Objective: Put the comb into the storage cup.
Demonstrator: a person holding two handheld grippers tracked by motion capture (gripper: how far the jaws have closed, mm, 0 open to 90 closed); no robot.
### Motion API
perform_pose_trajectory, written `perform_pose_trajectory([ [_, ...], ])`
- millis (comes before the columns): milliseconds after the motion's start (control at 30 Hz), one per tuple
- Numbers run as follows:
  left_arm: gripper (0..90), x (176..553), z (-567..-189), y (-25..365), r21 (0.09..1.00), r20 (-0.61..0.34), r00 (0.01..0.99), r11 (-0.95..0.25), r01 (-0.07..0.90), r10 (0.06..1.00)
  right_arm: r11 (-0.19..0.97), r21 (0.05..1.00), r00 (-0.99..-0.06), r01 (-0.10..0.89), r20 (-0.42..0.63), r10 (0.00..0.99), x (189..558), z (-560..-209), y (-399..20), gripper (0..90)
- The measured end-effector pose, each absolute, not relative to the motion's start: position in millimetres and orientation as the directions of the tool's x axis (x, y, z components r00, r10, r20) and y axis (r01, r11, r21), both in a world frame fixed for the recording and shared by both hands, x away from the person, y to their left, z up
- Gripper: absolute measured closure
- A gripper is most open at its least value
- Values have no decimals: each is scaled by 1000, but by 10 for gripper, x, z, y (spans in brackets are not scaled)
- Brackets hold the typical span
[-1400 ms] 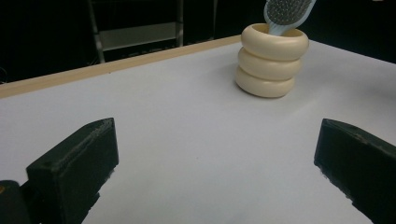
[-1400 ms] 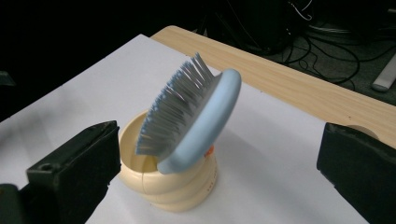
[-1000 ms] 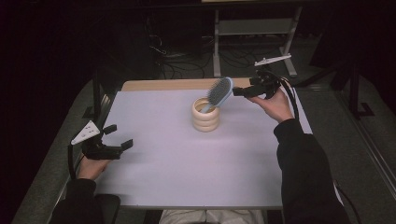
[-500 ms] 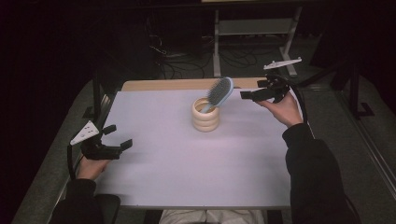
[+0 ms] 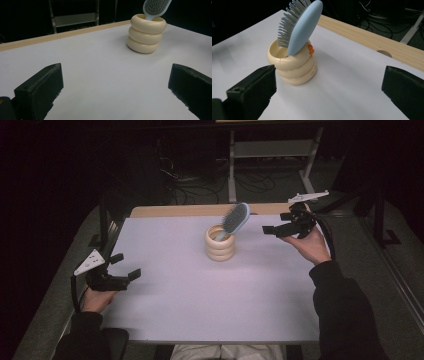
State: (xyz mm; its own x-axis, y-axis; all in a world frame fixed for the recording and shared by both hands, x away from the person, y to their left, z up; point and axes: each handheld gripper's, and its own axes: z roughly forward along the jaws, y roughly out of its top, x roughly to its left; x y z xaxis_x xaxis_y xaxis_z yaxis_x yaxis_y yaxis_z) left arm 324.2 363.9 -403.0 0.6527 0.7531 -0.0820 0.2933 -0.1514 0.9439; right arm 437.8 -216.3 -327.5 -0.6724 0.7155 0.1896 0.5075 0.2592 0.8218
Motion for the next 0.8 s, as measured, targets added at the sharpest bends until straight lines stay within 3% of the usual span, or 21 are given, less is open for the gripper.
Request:
perform_pose_trajectory([
  [800, 0, 3234, -4037, 3633, 941, -80, 658, -162, 299, 749, 285, 828, -690, 483, 160, 706, 4062, -3515, -2212, 0],
])
